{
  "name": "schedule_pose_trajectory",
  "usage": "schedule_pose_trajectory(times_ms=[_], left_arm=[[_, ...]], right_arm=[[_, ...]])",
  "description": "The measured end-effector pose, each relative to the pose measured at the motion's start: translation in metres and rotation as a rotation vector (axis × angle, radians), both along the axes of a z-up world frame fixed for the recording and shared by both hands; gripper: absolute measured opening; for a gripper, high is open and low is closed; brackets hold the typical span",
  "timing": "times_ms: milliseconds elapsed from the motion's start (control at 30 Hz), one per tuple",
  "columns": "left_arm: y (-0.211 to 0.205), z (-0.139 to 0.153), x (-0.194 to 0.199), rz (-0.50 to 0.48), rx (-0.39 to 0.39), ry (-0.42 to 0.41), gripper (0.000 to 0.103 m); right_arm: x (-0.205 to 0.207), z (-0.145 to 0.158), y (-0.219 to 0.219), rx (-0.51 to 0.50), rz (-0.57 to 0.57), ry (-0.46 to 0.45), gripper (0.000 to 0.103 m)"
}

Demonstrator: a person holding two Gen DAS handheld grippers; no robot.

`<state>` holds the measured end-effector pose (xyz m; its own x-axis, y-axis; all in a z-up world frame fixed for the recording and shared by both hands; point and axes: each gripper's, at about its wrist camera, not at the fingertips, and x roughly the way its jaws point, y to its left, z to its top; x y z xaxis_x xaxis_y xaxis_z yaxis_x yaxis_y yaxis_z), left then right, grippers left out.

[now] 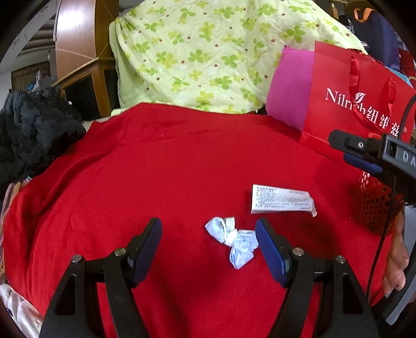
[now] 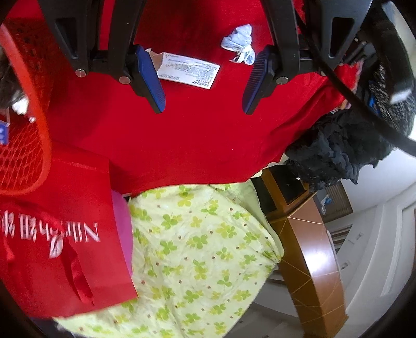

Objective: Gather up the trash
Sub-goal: 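Grasp the white medicine box with the right gripper while the left grasps the blue-white cloth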

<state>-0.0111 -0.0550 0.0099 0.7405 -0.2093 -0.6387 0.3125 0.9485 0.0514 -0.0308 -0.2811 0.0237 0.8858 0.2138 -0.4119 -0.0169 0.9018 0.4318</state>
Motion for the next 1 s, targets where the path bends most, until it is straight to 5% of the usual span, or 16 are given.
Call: schedule_pose_trajectory(times_ms=[300,700,833,1000], left_arm=[[0.014,-0.034,0.015,0.028,-0.021,0.121,0.075],[0.022,-0.052,0.02,0.05,-0.021,0.186,0.075],[0.024,-0.05,0.022,0.059,-0.027,0.188,0.075],[0.027,-0.05,0.023,0.076,-0.036,0.189,0.075]], right_arm=[[0.045,-0.039,-0.015,0.179,0.022,0.16,0.065],[0.105,-0.088,-0.029,0.181,-0.016,0.356,0.065],[0.11,-0.101,-0.02,0.217,0.052,0.435,0.065],[0.103,-0.094,-0.001,0.147,0.148,0.433,0.065]])
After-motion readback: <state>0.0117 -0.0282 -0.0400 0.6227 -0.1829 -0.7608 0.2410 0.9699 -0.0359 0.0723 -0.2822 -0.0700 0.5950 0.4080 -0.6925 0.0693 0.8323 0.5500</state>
